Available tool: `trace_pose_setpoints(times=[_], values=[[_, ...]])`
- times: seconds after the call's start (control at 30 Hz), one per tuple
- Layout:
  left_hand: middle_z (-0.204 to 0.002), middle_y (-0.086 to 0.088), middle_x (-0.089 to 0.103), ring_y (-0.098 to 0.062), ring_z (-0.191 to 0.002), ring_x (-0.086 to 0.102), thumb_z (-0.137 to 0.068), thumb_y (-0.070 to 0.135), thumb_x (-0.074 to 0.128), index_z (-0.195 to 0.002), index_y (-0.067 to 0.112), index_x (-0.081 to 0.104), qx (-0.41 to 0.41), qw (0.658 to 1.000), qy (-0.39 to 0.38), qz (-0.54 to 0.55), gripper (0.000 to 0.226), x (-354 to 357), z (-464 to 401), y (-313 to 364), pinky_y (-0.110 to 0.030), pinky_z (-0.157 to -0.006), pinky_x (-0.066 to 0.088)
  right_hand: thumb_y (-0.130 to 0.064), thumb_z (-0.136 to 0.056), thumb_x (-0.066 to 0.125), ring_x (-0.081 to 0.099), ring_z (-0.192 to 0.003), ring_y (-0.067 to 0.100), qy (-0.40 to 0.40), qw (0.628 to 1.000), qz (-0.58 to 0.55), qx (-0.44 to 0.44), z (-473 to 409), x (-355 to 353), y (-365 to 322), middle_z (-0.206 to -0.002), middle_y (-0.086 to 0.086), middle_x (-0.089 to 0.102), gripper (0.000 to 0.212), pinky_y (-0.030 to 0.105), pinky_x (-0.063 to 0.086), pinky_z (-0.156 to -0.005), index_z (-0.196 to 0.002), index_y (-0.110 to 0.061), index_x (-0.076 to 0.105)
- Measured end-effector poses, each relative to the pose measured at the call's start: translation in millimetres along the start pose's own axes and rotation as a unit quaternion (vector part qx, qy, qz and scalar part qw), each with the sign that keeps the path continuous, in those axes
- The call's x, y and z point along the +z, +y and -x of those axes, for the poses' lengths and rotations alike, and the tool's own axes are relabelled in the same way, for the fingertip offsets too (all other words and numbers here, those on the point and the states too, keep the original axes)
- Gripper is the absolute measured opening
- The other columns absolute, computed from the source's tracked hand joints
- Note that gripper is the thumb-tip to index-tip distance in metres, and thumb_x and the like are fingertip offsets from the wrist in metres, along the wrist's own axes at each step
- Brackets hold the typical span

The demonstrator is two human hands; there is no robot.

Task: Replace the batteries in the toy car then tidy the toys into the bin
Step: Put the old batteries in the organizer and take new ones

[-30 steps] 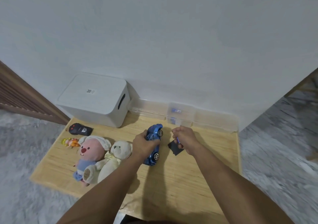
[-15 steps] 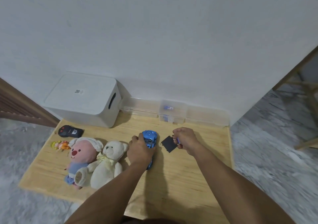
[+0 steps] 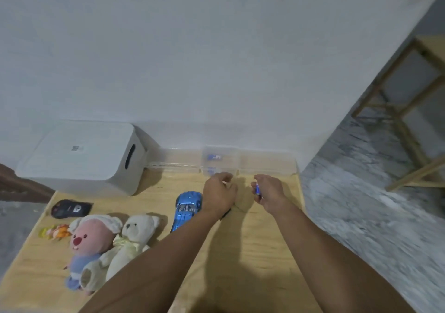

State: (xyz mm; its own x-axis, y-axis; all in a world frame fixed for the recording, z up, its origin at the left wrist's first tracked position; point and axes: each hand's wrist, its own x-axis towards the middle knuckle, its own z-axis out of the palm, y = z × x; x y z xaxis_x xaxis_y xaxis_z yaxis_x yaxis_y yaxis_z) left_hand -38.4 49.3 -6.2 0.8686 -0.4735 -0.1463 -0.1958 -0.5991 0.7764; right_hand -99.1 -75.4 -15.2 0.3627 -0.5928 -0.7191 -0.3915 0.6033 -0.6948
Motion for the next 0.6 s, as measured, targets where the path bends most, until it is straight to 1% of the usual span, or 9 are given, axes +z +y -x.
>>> trace_pose_setpoints(times=[0.03,0.07,0.13,0.2,0.27,0.37,0.47,0.53,0.6], values=[[-0.110,-0.007,0.069,-0.018,-0.094,0.063,-0.086,0.013,0.064,-0.117,0.009,0.066,-0.041,0.997,-0.030,0.063,0.031,5.0,-4.1,7.7,-0.023,-0.083,0.046,-0.008,-0.096,0.045,0.047,-0.053,0.015,0.011,1.000,-0.024,0.011,-3.4,-4.6,-3.4,-0.074,0.007,0.056,0.019,0.020,0.029,-0.045,-0.108,-0.009,0.060],[-0.108,-0.008,0.069,-0.017,-0.091,0.063,-0.086,0.009,0.063,-0.119,0.009,0.063,-0.095,0.983,-0.065,0.141,0.034,9.6,-8.0,15.0,-0.026,-0.082,0.048,-0.007,-0.095,0.044,0.047,-0.053,0.015,0.019,0.998,-0.050,0.025,-6.2,-9.0,-6.8,-0.074,0.007,0.056,0.020,0.018,0.028,-0.043,-0.108,-0.008,0.059],[-0.100,-0.010,0.064,-0.021,-0.090,0.060,-0.087,0.004,0.059,-0.114,0.011,0.057,-0.213,0.925,-0.122,0.290,0.028,15.6,-13.8,28.9,-0.037,-0.081,0.051,-0.002,-0.093,0.042,0.050,-0.051,0.013,0.026,0.993,-0.101,0.047,-13.0,-17.6,-12.4,-0.076,0.008,0.057,0.022,0.014,0.028,-0.040,-0.108,-0.008,0.057],[-0.091,-0.009,0.057,-0.024,-0.088,0.056,-0.088,-0.001,0.052,-0.092,0.010,0.056,-0.284,0.869,-0.140,0.380,0.012,18.0,-19.3,39.9,-0.039,-0.074,0.048,0.001,-0.091,0.040,0.052,-0.049,0.012,0.024,0.988,-0.141,0.061,-17.7,-24.5,-18.3,-0.077,0.008,0.058,0.025,0.012,0.029,-0.039,-0.108,-0.009,0.055],[-0.089,-0.009,0.054,-0.023,-0.084,0.053,-0.088,-0.003,0.048,-0.079,0.008,0.055,-0.310,0.846,-0.141,0.411,0.016,21.2,-25.7,43.5,-0.038,-0.070,0.044,0.003,-0.090,0.039,0.053,-0.053,0.013,0.021,0.982,-0.172,0.070,-20.3,-28.9,-23.6,-0.079,0.010,0.058,0.027,0.012,0.030,-0.039,-0.109,-0.009,0.055],[-0.097,-0.009,0.052,-0.024,-0.088,0.051,-0.087,-0.002,0.048,-0.083,0.007,0.057,-0.324,0.835,-0.148,0.419,0.013,25.5,-31.4,45.0,-0.041,-0.074,0.045,0.003,-0.091,0.037,0.055,-0.055,0.013,0.017,0.976,-0.199,0.084,-24.2,-33.5,-27.8,-0.085,0.011,0.058,0.027,0.012,0.032,-0.039,-0.108,-0.009,0.054],[-0.094,-0.008,0.049,-0.025,-0.092,0.047,-0.086,0.002,0.049,-0.083,0.009,0.056,-0.330,0.817,-0.165,0.442,0.010,27.4,-33.6,49.2,-0.042,-0.077,0.044,0.002,-0.090,0.038,0.057,-0.045,0.012,0.009,0.971,-0.220,0.094,-26.4,-34.1,-31.8,-0.082,0.009,0.059,0.027,0.013,0.032,-0.038,-0.107,-0.008,0.057],[-0.089,-0.007,0.046,-0.025,-0.091,0.046,-0.086,0.006,0.049,-0.080,0.011,0.052,-0.333,0.809,-0.173,0.453,0.009,29.3,-34.9,53.0,-0.042,-0.078,0.043,0.001,-0.091,0.039,0.055,-0.049,0.011,0.002,0.971,-0.220,0.094,-24.9,-33.2,-36.6,-0.080,0.008,0.059,0.028,0.013,0.030,-0.039,-0.108,-0.006,0.060],[-0.090,-0.008,0.045,-0.026,-0.092,0.049,-0.085,0.008,0.050,-0.082,0.011,0.050,-0.334,0.802,-0.171,0.464,0.005,31.0,-36.8,56.4,-0.043,-0.081,0.044,0.001,-0.091,0.042,0.054,-0.052,0.012,0.000,0.974,-0.213,0.083,-22.8,-32.6,-41.4,-0.078,0.008,0.059,0.027,0.015,0.030,-0.041,-0.107,-0.005,0.063]])
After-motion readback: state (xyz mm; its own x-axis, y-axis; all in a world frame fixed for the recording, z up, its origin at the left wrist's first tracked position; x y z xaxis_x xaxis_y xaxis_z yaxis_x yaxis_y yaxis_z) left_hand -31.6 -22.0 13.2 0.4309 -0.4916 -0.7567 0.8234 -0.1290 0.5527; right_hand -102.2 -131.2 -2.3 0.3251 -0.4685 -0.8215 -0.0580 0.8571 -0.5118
